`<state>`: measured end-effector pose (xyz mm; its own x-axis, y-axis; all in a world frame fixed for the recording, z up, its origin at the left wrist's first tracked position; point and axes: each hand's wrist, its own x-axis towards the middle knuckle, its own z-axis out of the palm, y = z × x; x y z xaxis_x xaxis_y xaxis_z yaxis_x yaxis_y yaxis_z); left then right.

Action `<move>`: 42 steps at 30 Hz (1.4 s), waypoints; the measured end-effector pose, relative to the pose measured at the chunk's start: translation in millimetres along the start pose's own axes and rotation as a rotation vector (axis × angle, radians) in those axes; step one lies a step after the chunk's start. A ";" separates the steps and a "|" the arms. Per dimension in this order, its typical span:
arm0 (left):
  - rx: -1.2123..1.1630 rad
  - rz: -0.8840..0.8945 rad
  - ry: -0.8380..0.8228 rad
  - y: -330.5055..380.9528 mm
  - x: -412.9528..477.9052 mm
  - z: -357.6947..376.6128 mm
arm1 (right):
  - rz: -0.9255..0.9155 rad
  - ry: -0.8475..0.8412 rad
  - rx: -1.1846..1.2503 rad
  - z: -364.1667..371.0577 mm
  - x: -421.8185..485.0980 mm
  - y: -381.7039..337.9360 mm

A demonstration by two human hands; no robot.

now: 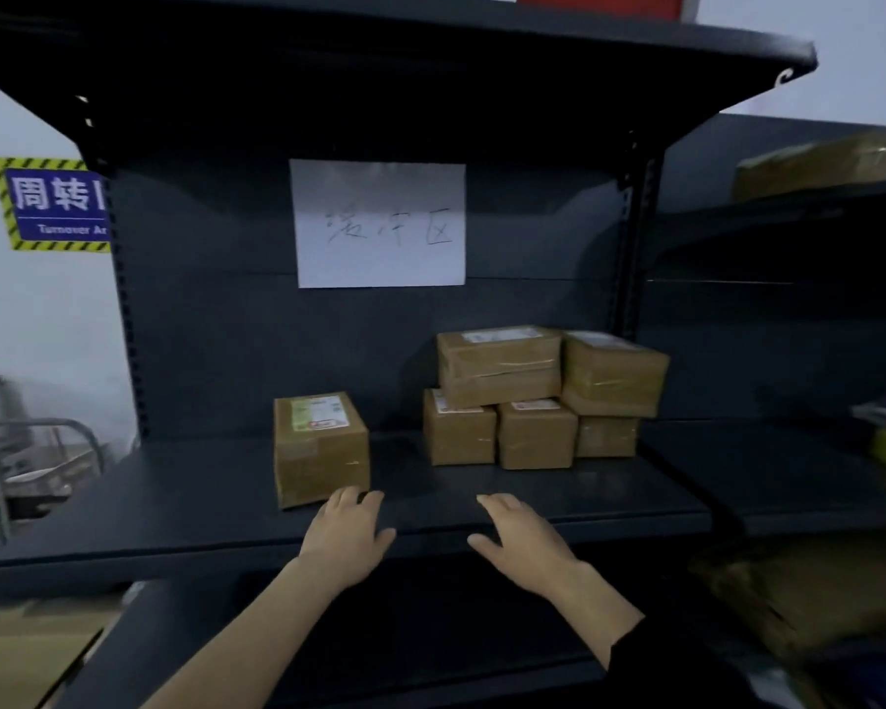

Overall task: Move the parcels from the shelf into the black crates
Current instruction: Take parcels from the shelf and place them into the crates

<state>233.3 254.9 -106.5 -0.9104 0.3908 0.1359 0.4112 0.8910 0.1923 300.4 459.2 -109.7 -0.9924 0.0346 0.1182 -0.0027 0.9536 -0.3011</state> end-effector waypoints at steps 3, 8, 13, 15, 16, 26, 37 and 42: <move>-0.016 0.017 -0.024 18.4 13.3 5.1 | 0.043 0.003 0.024 -7.2 -2.8 26.9; -0.072 0.042 0.005 38.9 47.1 5.3 | 0.089 0.022 0.018 -18.0 6.1 56.8; -0.207 0.041 0.093 47.6 100.5 -5.5 | 0.126 0.083 0.029 -36.8 35.8 75.8; -0.250 0.031 0.132 46.4 126.4 -12.8 | 0.116 0.122 0.042 -48.1 52.8 80.5; -0.273 0.022 0.144 45.4 139.3 -16.2 | 0.097 0.155 0.046 -54.2 62.2 82.7; -0.552 0.077 0.220 51.5 227.6 -31.6 | 0.091 0.459 0.026 -113.0 163.0 94.7; -0.584 0.043 0.204 45.4 250.1 -30.0 | 0.157 0.466 0.285 -119.9 208.0 109.0; -0.815 -0.064 0.274 37.9 241.2 -22.7 | 0.053 0.626 0.216 -90.8 184.2 82.5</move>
<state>30.4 377.7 -44.4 -0.9329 0.1822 0.3108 0.3597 0.4243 0.8310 128.5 571.4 -26.8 -0.7328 0.3092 0.6061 -0.0449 0.8669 -0.4965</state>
